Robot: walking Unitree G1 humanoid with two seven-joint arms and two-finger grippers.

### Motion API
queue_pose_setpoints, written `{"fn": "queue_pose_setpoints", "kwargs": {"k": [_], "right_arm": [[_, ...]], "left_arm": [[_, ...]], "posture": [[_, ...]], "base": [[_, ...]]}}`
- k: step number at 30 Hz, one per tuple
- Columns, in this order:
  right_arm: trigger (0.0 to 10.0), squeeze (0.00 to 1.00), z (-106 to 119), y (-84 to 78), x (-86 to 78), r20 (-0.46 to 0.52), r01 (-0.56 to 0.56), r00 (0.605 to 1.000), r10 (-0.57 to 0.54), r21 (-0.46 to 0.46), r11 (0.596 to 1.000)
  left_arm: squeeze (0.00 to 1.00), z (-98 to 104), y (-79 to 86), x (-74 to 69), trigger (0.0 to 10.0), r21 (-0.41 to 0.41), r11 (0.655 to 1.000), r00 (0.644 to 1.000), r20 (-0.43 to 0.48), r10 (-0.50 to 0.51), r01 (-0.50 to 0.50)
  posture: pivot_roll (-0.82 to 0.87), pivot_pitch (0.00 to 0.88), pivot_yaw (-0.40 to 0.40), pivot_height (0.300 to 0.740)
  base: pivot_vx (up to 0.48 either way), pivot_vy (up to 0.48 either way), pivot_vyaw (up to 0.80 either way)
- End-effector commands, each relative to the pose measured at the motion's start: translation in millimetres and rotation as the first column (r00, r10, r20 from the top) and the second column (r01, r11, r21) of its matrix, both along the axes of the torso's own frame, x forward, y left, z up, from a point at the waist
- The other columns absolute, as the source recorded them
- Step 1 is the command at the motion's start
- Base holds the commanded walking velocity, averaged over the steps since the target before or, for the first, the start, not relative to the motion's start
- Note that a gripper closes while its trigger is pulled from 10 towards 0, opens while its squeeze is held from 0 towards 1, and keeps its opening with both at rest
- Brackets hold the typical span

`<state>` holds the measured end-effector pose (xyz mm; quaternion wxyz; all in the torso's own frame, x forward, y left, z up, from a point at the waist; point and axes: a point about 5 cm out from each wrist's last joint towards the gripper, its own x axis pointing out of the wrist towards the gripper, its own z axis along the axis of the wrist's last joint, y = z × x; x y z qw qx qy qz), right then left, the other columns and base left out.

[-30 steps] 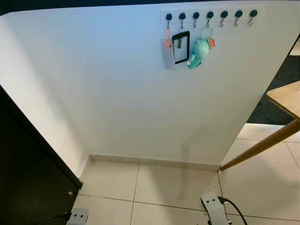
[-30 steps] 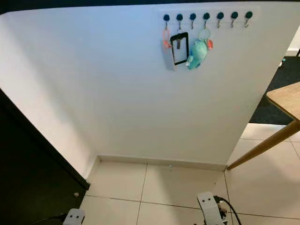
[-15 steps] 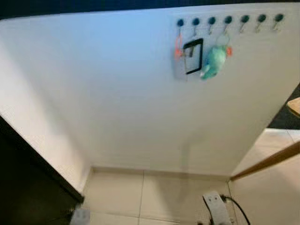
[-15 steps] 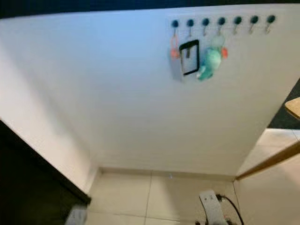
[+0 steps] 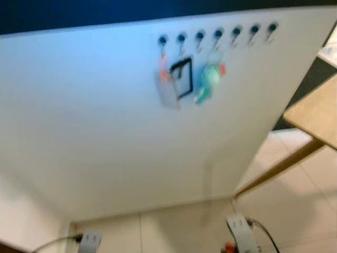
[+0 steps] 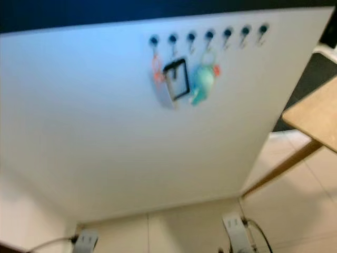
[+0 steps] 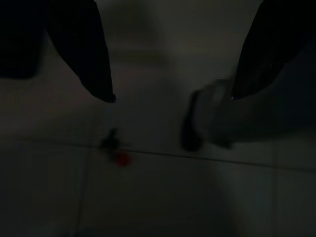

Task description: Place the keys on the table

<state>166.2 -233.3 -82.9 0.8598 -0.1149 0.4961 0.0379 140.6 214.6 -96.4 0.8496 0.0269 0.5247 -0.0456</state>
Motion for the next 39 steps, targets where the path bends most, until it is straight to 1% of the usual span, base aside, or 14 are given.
{"fn": "queue_pose_setpoints", "kwargs": {"k": [1, 7, 15, 17, 24, 28, 29, 30, 31, 32, 33, 34, 35, 39], "right_arm": [[10.0, 0.00, 0.9, 6.1, 4.6, 0.027, 0.000, 1.000, -0.001, 0.016, 1.000], [10.0, 0.00, 26.5, -33.9, 30.7, 0.205, 0.226, 0.953, -0.224, 0.012, 0.974], [10.0, 0.00, 58.6, -62.0, 57.3, 0.358, 0.180, 0.917, -0.175, 0.020, 0.984], [10.0, 0.00, 80.0, -74.4, 74.4, 0.452, 0.172, 0.878, -0.160, 0.014, 0.985], [10.0, 0.00, 112.7, -49.3, 113.3, 0.591, -0.089, 0.806, -0.035, 0.179, 0.980], [10.0, 0.00, 132.3, -33.1, 131.7, 0.656, -0.233, 0.755, 0.003, 0.263, 0.936], [10.0, 0.00, 139.7, -28.5, 136.9, 0.681, -0.281, 0.732, 0.008, 0.292, 0.914], [10.0, 0.00, 167.2, -20.3, 149.3, 0.767, -0.414, 0.642, 0.011, 0.334, 0.847], [10.0, 0.00, 178.8, -18.0, 152.6, 0.798, -0.465, 0.603, 0.017, 0.334, 0.820], [10.0, 0.00, 178.8, -18.0, 152.6, 0.798, -0.465, 0.603, 0.017, 0.334, 0.820], [10.0, 0.13, 193.6, -15.4, 155.1, 0.834, -0.530, 0.552, 0.024, 0.329, 0.782], [10.0, 0.80, 200.7, -14.7, 155.4, 0.850, -0.562, 0.526, 0.031, 0.321, 0.762], [10.0, 1.00, 207.5, -14.6, 155.5, 0.864, -0.587, 0.502, 0.043, 0.303, 0.751], [10.0, 1.00, 235.4, -15.0, 155.5, 0.909, -0.661, 0.406, 0.092, 0.222, 0.717]], "left_arm": [[0.00, -6.4, 5.8, -21.7, 10.0, 0.015, 1.000, 0.997, -0.072, 0.016, -0.015], [0.00, -6.1, 8.3, -21.6, 10.0, 0.035, 0.999, 0.997, -0.074, 0.029, -0.026], [0.00, -6.2, 10.3, -23.5, 10.0, 0.038, 0.999, 0.996, -0.079, 0.026, -0.023], [0.00, -6.1, 10.4, -23.4, 10.0, 0.039, 0.999, 0.997, -0.080, 0.019, -0.016], [0.00, -5.9, 8.8, -21.6, 10.0, 0.037, 0.999, 0.997, -0.077, 0.008, -0.005], [0.00, -6.0, 7.5, -21.0, 10.0, 0.036, 0.999, 0.997, -0.076, 0.003, 0.000], [0.00, -6.1, 7.1, -20.9, 10.0, 0.036, 0.999, 0.997, -0.076, 0.000, 0.003], [0.00, -6.3, 6.4, -21.3, 10.0, 0.035, 0.999, 0.997, -0.079, -0.003, 0.005], [0.00, -6.4, 6.3, -21.6, 10.0, 0.035, 0.999, 0.997, -0.080, -0.004, 0.007], [0.00, -6.4, 6.3, -21.6, 10.0, 0.035, 0.999, 0.997, -0.080, -0.004, 0.007], [0.00, -6.6, 6.4, -22.0, 10.0, 0.034, 0.999, 0.997, -0.082, -0.004, 0.007], [0.00, -6.6, 6.5, -22.1, 10.0, 0.034, 0.999, 0.997, -0.083, -0.004, 0.007], [0.00, -6.6, 6.6, -22.4, 10.0, 0.034, 0.999, 0.997, -0.083, -0.005, 0.008], [0.00, -6.7, 7.1, -22.9, 10.0, 0.037, 0.999, 0.996, -0.085, -0.008, 0.012]], "posture": [[-0.09, 0.016, 0.070, 0.740], [-0.08, 0.018, 0.074, 0.740], [-0.09, 0.025, 0.083, 0.740], [-0.10, 0.029, 0.087, 0.740], [-0.10, 0.030, 0.088, 0.740], [-0.10, 0.024, 0.087, 0.740], [-0.10, 0.024, 0.087, 0.740], [-0.09, 0.022, 0.087, 0.740], [-0.09, 0.022, 0.087, 0.740], [-0.09, 0.022, 0.087, 0.740], [-0.10, 0.020, 0.090, 0.740], [-0.10, 0.021, 0.090, 0.740], [-0.10, 0.022, 0.092, 0.740], [-0.10, 0.025, 0.091, 0.740]], "base": [[0.000, 0.000, 0.00], [0.000, 0.000, 0.00], [0.000, 0.000, 0.00], [0.000, 0.000, 0.00], [0.000, 0.000, 0.00], [0.000, 0.000, 0.00], [0.000, 0.000, 0.00], [0.000, 0.000, 0.00], [0.000, 0.000, 0.00], [0.000, 0.000, 0.00], [0.000, 0.000, 0.00], [0.000, 0.000, 0.00], [0.000, 0.000, 0.00], [0.000, 0.000, 0.00]]}}
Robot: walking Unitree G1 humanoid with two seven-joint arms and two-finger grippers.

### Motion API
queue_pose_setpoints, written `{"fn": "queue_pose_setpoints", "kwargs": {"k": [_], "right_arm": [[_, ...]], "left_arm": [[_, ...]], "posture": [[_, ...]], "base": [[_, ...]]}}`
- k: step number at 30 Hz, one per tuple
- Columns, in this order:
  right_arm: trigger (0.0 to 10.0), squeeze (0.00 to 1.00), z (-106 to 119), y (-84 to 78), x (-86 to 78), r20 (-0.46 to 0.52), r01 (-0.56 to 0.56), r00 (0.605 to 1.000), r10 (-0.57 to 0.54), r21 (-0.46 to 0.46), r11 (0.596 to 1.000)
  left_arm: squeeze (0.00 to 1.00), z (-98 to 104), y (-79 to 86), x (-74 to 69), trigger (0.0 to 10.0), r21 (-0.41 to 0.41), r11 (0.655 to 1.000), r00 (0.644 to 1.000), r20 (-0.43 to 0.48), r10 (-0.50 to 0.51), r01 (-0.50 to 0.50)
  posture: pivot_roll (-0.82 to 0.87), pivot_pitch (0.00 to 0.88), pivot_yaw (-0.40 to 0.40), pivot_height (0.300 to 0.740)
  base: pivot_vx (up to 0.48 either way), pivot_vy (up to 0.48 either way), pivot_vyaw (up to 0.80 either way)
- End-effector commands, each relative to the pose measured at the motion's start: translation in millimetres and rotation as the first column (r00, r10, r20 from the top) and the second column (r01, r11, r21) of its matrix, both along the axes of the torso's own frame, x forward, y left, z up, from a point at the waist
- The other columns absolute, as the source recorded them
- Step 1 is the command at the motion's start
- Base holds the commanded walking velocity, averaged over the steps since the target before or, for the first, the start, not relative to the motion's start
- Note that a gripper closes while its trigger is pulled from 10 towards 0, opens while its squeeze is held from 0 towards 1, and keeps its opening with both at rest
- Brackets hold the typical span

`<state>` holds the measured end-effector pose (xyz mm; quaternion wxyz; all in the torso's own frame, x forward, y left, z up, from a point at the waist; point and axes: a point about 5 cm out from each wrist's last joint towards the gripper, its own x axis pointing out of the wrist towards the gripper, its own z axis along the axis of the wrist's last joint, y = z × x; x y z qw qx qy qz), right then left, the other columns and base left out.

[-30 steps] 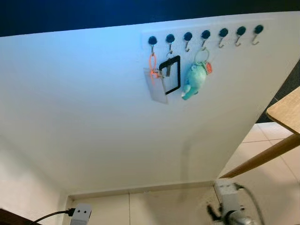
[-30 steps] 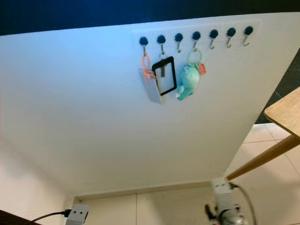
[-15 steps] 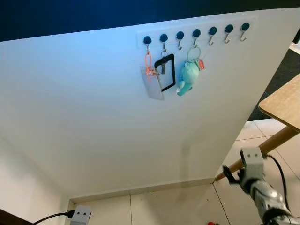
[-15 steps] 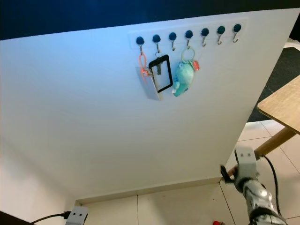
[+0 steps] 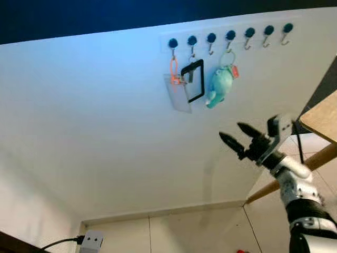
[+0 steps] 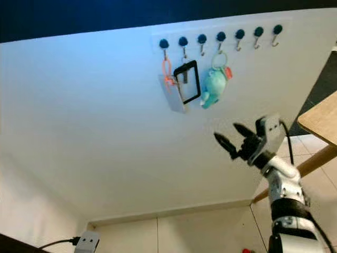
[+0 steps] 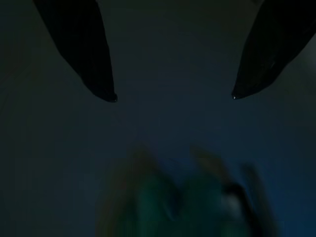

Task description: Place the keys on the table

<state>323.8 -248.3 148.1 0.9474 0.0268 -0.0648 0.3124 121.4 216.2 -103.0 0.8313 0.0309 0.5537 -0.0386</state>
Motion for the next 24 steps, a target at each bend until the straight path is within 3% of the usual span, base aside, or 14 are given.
{"fn": "queue_pose_setpoints", "kwargs": {"k": [1, 10, 11, 12, 13, 15, 18, 24], "right_arm": [[10.0, 1.00, 11.4, 0.3, -1.8, 0.037, -0.028, 0.999, 0.028, -0.013, 1.000], [10.0, 1.00, 48.4, 18.3, -12.7, 0.131, -0.191, 0.973, 0.191, -0.010, 0.981], [10.0, 0.82, 55.2, 21.6, -15.1, 0.153, -0.214, 0.965, 0.212, -0.003, 0.977], [10.0, 0.82, 59.8, 23.6, -16.7, 0.170, -0.226, 0.960, 0.223, 0.000, 0.974], [10.0, 0.00, 75.2, 25.3, -16.7, 0.231, -0.219, 0.950, 0.209, 0.019, 0.976], [10.0, 0.00, 82.7, 24.6, -15.5, 0.259, -0.202, 0.947, 0.188, 0.025, 0.979], [10.0, 0.00, 103.5, 19.0, -5.4, 0.325, -0.072, 0.944, 0.055, 0.039, 0.997], [10.0, 0.00, 114.8, 20.7, 4.0, 0.344, 0.037, 0.937, -0.057, 0.064, 0.997]], "left_arm": [[0.00, -0.1, 5.7, -3.8, 10.0, 0.019, 1.000, 1.000, -0.018, -0.018, 0.018], [0.00, 0.0, 5.0, -2.9, 10.0, 0.024, 0.999, 0.999, -0.016, -0.028, 0.029], [0.00, 0.1, 4.9, -2.7, 10.0, 0.025, 0.999, 0.999, -0.016, -0.030, 0.030], [0.00, 0.1, 4.8, -2.6, 10.0, 0.025, 0.999, 0.999, -0.016, -0.030, 0.031], [0.00, 0.0, 4.9, -2.9, 10.0, 0.026, 0.999, 0.999, -0.017, -0.031, 0.032], [0.00, 0.0, 5.0, -3.0, 10.0, 0.026, 0.999, 0.999, -0.018, -0.032, 0.032], [0.00, -0.2, 5.1, -3.7, 10.0, 0.028, 0.999, 0.999, -0.021, -0.035, 0.035], [0.00, -0.4, 4.8, -4.2, 10.0, 0.028, 0.999, 0.999, -0.023, -0.038, 0.039]], "posture": [[-0.10, 0.027, 0.092, 0.740], [-0.10, 0.026, 0.090, 0.740], [-0.10, 0.026, 0.089, 0.740], [-0.10, 0.026, 0.089, 0.740], [-0.10, 0.027, 0.090, 0.740], [-0.10, 0.027, 0.090, 0.740], [-0.11, 0.029, 0.091, 0.740], [-0.10, 0.031, 0.090, 0.740]], "base": [[0.000, 0.000, 0.00], [0.000, 0.000, 0.00], [0.000, 0.000, 0.00], [0.000, 0.000, 0.00], [0.000, 0.000, 0.00], [0.000, 0.000, 0.00], [0.000, 0.000, 0.00], [0.000, 0.000, 0.00]]}}
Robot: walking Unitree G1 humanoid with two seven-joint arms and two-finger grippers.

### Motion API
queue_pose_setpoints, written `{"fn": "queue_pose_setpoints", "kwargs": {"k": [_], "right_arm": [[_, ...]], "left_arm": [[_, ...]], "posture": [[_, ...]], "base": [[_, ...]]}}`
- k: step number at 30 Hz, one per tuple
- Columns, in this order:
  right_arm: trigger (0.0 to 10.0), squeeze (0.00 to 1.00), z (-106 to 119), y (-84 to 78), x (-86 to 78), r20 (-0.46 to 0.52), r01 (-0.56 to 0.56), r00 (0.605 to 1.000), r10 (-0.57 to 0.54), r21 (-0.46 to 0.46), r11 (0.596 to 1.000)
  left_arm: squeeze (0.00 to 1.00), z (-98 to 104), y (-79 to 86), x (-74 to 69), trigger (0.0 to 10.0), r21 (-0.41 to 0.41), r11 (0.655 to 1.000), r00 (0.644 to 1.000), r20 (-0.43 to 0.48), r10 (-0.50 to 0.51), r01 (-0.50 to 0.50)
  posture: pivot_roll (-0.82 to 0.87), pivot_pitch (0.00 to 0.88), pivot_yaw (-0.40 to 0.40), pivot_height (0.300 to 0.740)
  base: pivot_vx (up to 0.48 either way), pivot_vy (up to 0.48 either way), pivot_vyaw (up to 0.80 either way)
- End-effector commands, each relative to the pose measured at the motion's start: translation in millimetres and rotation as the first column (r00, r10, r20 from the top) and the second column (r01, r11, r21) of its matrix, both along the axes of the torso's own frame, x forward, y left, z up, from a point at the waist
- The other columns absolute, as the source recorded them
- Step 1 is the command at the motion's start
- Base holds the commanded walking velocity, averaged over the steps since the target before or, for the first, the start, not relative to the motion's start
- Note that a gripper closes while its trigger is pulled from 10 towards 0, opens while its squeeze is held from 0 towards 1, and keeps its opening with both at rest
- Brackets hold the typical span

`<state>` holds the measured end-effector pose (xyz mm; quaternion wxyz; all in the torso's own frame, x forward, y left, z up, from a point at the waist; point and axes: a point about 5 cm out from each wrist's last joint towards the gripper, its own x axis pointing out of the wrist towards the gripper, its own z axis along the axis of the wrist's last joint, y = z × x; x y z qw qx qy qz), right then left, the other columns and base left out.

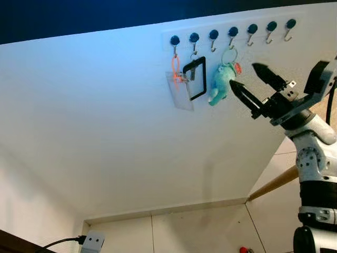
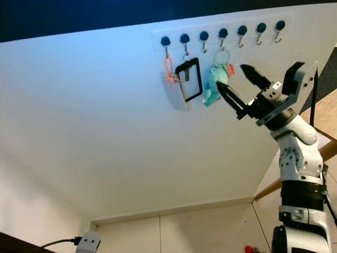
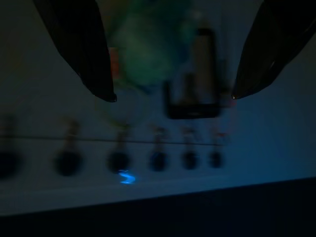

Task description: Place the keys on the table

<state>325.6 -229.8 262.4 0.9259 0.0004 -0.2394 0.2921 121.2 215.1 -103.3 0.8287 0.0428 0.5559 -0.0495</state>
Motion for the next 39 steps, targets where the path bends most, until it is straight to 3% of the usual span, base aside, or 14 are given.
{"fn": "queue_pose_setpoints", "kwargs": {"k": [1, 20, 25, 35, 36, 37, 39], "right_arm": [[10.0, 0.00, -0.2, 5.7, 4.8, -0.005, 0.035, 0.999, -0.035, -0.003, 0.999], [10.0, 0.00, -8.3, 28.8, 30.3, -0.072, 0.255, 0.965, -0.253, 0.009, 0.967], [10.0, 0.00, -16.4, 32.9, 33.7, -0.132, 0.256, 0.960, -0.247, 0.057, 0.965], [10.0, 0.00, -30.9, 54.0, 34.1, -0.213, 0.157, 0.970, -0.120, 0.168, 0.973], [10.0, 0.04, -32.5, 55.0, 34.5, -0.219, 0.159, 0.968, -0.122, 0.160, 0.974], [10.0, 1.00, -34.4, 55.7, 35.2, -0.224, 0.172, 0.965, -0.138, 0.144, 0.975], [10.0, 1.00, -36.2, 55.4, 36.3, -0.233, 0.194, 0.959, -0.160, 0.129, 0.972]], "left_arm": [[0.00, -0.2, 5.6, -4.0, 10.0, 0.019, 1.000, 1.000, -0.016, -0.007, 0.008], [0.00, -0.8, 1.4, -3.2, 10.0, 0.012, 1.000, 1.000, -0.014, -0.020, 0.020], [0.00, -0.9, 1.2, -3.8, 10.0, 0.010, 1.000, 1.000, -0.016, -0.019, 0.020], [0.00, -1.5, -1.1, -4.6, 10.0, 0.003, 0.999, 0.999, -0.020, -0.038, 0.038], [0.00, -1.5, -1.3, -4.5, 10.0, 0.003, 0.999, 0.999, -0.019, -0.038, 0.038], [0.00, -1.5, -1.4, -4.3, 10.0, 0.003, 0.999, 0.999, -0.018, -0.037, 0.037], [0.00, -1.5, -1.5, -4.3, 10.0, 0.003, 0.999, 0.999, -0.018, -0.038, 0.038]], "posture": [[-0.10, 0.031, 0.090, 0.740], [-0.10, 0.022, 0.078, 0.740], [-0.10, 0.025, 0.078, 0.740], [-0.10, 0.034, 0.084, 0.740], [-0.10, 0.034, 0.084, 0.740], [-0.10, 0.035, 0.085, 0.740], [-0.10, 0.035, 0.086, 0.740]], "base": [[0.000, 0.000, 0.00], [0.000, 0.000, 0.00], [0.000, 0.000, 0.00], [0.000, 0.000, 0.00], [0.000, 0.000, 0.00], [0.000, 0.000, 0.00], [0.000, 0.000, 0.00]]}}
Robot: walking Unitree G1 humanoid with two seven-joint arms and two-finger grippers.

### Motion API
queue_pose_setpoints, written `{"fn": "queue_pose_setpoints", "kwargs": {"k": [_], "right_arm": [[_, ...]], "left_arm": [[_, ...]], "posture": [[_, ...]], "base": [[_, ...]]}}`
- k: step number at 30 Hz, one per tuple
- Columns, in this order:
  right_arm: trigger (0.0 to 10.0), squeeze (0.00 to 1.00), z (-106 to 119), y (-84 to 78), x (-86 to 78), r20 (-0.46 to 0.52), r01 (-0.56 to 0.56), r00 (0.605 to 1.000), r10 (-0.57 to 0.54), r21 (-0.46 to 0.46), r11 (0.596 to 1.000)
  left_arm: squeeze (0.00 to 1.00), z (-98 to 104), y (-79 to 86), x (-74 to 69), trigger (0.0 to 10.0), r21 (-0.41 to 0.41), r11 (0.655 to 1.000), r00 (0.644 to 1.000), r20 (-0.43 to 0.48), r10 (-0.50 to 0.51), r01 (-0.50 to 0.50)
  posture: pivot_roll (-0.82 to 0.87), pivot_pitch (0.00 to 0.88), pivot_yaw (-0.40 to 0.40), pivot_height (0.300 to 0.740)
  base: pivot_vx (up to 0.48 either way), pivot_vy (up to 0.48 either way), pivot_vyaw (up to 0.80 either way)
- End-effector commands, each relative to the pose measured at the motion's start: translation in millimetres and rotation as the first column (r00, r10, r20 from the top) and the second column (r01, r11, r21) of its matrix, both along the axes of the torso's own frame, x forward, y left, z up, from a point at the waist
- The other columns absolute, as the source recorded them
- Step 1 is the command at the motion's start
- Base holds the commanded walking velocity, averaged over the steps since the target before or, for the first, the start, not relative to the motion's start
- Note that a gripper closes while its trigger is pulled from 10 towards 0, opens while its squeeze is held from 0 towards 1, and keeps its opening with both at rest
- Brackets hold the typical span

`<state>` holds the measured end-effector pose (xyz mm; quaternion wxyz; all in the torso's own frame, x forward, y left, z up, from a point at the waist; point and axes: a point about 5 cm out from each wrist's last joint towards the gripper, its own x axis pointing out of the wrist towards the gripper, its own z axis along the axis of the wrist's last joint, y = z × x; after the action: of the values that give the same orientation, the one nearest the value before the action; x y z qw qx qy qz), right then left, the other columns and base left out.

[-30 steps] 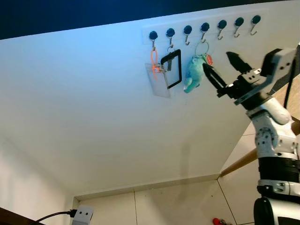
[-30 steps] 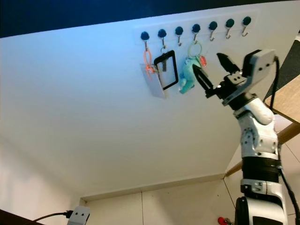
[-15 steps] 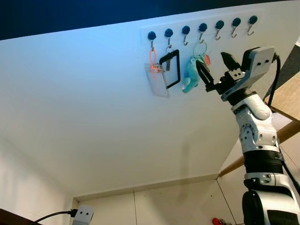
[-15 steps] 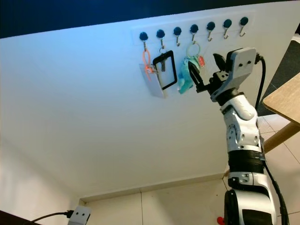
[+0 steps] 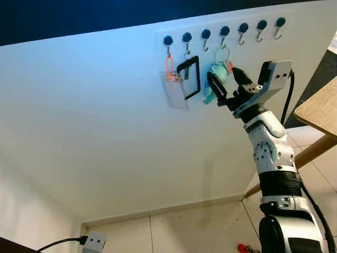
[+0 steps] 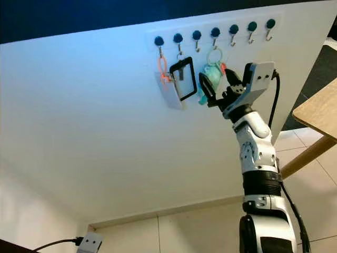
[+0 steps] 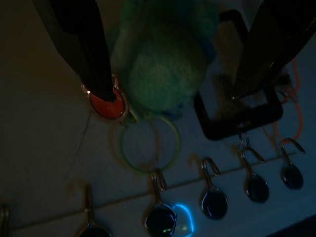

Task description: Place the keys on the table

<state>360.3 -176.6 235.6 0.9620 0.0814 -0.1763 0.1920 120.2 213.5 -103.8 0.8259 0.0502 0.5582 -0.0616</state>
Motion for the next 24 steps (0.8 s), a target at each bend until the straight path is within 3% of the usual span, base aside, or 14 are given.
{"fn": "queue_pose_setpoints", "kwargs": {"k": [1, 8, 15, 16, 17, 18, 24], "right_arm": [[10.0, 1.00, -9.4, 2.1, 1.6, -0.042, 0.008, 0.999, -0.008, -0.008, 1.000], [10.0, 1.00, -12.8, -10.3, 6.1, -0.090, 0.125, 0.987, -0.134, -0.099, 0.987], [10.0, 1.00, -9.3, -11.5, 6.9, -0.087, 0.129, 0.987, -0.137, -0.095, 0.987], [10.0, 0.56, -8.6, -9.3, 7.4, -0.085, 0.116, 0.989, -0.123, -0.080, 0.990], [10.0, 0.56, -8.4, -8.6, 7.5, -0.084, 0.112, 0.990, -0.118, -0.074, 0.991], [10.0, 0.00, -8.6, -7.3, 7.8, -0.086, 0.102, 0.991, -0.107, -0.067, 0.993], [10.0, 0.00, -9.5, -3.8, 9.6, -0.098, 0.094, 0.990, -0.103, -0.095, 0.991]], "left_arm": [[0.00, -1.0, 0.2, -3.3, 10.0, 0.004, 1.000, 1.000, -0.011, -0.009, 0.009], [0.00, -1.5, 0.2, -5.4, 10.0, 0.005, 1.000, 1.000, -0.019, -0.020, 0.020], [0.00, -2.0, -1.4, -6.1, 10.0, 0.002, 1.000, 0.999, -0.020, -0.029, 0.029], [0.00, -2.0, -2.0, -6.0, 10.0, 0.001, 1.000, 0.999, -0.020, -0.031, 0.031], [0.00, -2.1, -2.1, -5.9, 10.0, 0.001, 0.999, 0.999, -0.019, -0.032, 0.032], [0.00, -2.1, -2.2, -5.9, 10.0, 0.001, 0.999, 0.999, -0.019, -0.032, 0.032], [0.00, -2.1, -2.1, -6.2, 10.0, 0.002, 0.999, 0.999, -0.021, -0.034, 0.034]], "posture": [[-0.10, 0.035, 0.086, 0.740], [-0.11, 0.040, 0.089, 0.740], [-0.11, 0.042, 0.088, 0.740], [-0.11, 0.042, 0.088, 0.740], [-0.11, 0.042, 0.088, 0.740], [-0.11, 0.042, 0.087, 0.740], [-0.11, 0.047, 0.090, 0.740]], "base": [[0.000, 0.000, 0.00], [0.000, 0.000, 0.00], [0.000, 0.000, 0.00], [0.000, 0.000, 0.00], [0.000, 0.000, 0.00], [0.000, 0.000, 0.00], [0.000, 0.000, 0.00]]}}
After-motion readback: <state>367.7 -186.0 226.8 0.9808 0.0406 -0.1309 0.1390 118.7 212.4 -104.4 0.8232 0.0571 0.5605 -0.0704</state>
